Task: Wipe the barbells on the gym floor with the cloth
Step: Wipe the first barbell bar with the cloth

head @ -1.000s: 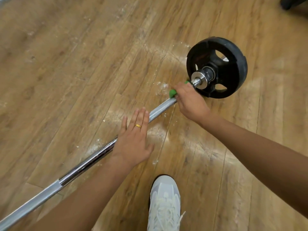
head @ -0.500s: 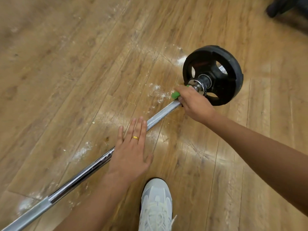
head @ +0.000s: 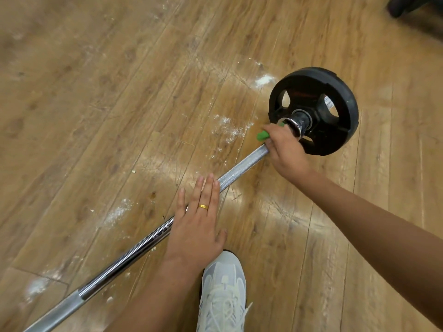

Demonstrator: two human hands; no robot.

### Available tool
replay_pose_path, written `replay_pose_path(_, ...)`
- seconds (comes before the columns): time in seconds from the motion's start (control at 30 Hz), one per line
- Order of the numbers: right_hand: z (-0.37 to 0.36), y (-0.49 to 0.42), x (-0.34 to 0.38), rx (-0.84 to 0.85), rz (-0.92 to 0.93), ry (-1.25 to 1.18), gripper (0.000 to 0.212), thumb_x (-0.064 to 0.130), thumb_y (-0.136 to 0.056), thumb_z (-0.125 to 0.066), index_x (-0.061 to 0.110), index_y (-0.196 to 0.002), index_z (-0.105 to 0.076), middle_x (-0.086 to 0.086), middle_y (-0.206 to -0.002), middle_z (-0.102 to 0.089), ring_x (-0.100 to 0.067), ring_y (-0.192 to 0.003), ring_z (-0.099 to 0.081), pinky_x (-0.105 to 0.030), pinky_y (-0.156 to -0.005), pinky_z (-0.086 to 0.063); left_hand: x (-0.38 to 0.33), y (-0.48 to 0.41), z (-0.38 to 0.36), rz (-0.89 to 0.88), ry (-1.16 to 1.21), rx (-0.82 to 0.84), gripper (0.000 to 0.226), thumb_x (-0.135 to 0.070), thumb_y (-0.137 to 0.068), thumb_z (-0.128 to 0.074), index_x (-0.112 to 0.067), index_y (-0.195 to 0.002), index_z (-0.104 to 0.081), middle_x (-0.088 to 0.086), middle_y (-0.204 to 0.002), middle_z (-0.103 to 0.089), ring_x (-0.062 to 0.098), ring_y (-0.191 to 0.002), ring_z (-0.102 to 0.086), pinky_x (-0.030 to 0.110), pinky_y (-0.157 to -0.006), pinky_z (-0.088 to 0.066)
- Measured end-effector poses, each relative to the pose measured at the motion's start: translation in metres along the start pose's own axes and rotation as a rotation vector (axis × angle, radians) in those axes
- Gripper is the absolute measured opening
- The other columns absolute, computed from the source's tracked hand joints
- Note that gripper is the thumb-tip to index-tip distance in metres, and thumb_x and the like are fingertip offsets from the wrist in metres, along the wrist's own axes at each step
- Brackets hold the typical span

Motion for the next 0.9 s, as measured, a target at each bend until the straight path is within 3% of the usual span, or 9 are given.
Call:
replay_pose_path(0.13, -0.010, 0.013, 0.012, 0.148, 0.212, 0.045, 0.040, 0.005, -0.101, -0.051, 0.008, -0.140, -0.052, -0.007, -0.136, -0.059, -0.023, -0.126, -0.050, -0.024, -0.118, -0.022, 0.001, 0.000, -0.001, 0.011, -0.011, -0.005, 0.109, -0.055, -0.083, -0.065, -0.003, -0.160, -0.008, 0.013, -0.169, -0.003, 0.029, -0.156, 0.001, 0.058, -0.122, -0.016)
replay_pose_path(0.27, 0.004, -0.013, -0.013, 0.058, -0.002, 0.047, 0.039, 0.008, -0.102, -0.047, 0.014, -0.140, -0.050, -0.004, -0.130, -0.057, -0.021, -0.120, -0.048, -0.046, -0.102, -0.047, 0.007, -0.005, 0.000, 0.019, -0.017, -0.001, 0.109, -0.056, -0.083, -0.063, -0.005, -0.160, -0.006, 0.011, -0.169, -0.002, 0.027, -0.156, 0.003, 0.055, -0.124, -0.007)
replay_pose_path(0.33, -0.003, -0.014, -0.001, 0.041, 0.014, 0.043, 0.039, 0.007, -0.101, -0.048, 0.011, -0.140, -0.051, -0.006, -0.131, -0.058, -0.023, -0.122, -0.048, -0.046, -0.103, -0.047, 0.012, -0.009, 0.001, 0.023, -0.019, 0.003, 0.108, -0.057, -0.084, -0.061, -0.005, -0.161, -0.005, 0.011, -0.169, -0.002, 0.026, -0.156, 0.004, 0.054, -0.124, -0.001)
replay_pose_path(0.47, -0.015, -0.010, 0.018, 0.164, 0.203, 0.079, 0.040, 0.008, -0.102, -0.049, 0.010, -0.142, -0.050, -0.007, -0.137, -0.057, -0.025, -0.127, -0.048, -0.041, -0.108, -0.040, 0.025, -0.014, 0.003, 0.027, -0.032, 0.002, 0.107, -0.059, -0.086, -0.057, -0.006, -0.161, -0.002, 0.010, -0.169, -0.002, 0.026, -0.156, 0.004, 0.053, -0.124, 0.002)
replay_pose_path(0.6, -0.004, -0.040, -0.001, 0.038, 0.000, 0.047, 0.036, 0.005, -0.102, -0.044, 0.010, -0.136, -0.053, -0.008, -0.128, -0.058, -0.025, -0.120, -0.048, -0.047, -0.101, -0.046, 0.038, -0.024, 0.004, 0.024, -0.023, 0.005, 0.100, -0.059, -0.088, -0.044, -0.007, -0.161, -0.002, 0.009, -0.169, -0.002, 0.025, -0.156, 0.004, 0.053, -0.124, -0.001)
replay_pose_path(0.8, -0.020, -0.037, 0.028, 0.110, 0.205, 0.044, 0.038, 0.005, -0.101, -0.048, 0.008, -0.139, -0.052, -0.009, -0.136, -0.056, -0.026, -0.127, -0.046, -0.041, -0.112, -0.035, 0.055, -0.035, 0.007, 0.040, -0.048, 0.023, 0.096, -0.062, -0.087, -0.036, -0.007, -0.161, -0.008, 0.008, -0.169, -0.005, 0.023, -0.156, 0.003, 0.055, -0.123, -0.005)
replay_pose_path(0.9, -0.013, -0.056, 0.007, 0.023, 0.078, 0.073, 0.030, 0.007, -0.102, -0.045, 0.017, -0.129, -0.053, -0.002, -0.129, -0.054, -0.025, -0.123, -0.047, -0.051, -0.106, -0.043, 0.064, -0.041, 0.010, 0.043, -0.046, 0.034, 0.095, -0.061, -0.089, -0.034, -0.007, -0.161, -0.004, 0.007, -0.169, 0.000, 0.021, -0.155, 0.009, 0.052, -0.123, 0.003)
Point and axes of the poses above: each hand's wrist, its own y-axis away from the middle knuckle, its own z-axis out of the back of the hand, x = y × z, the point moved 7 cm from there along -y, towards the middle knuckle
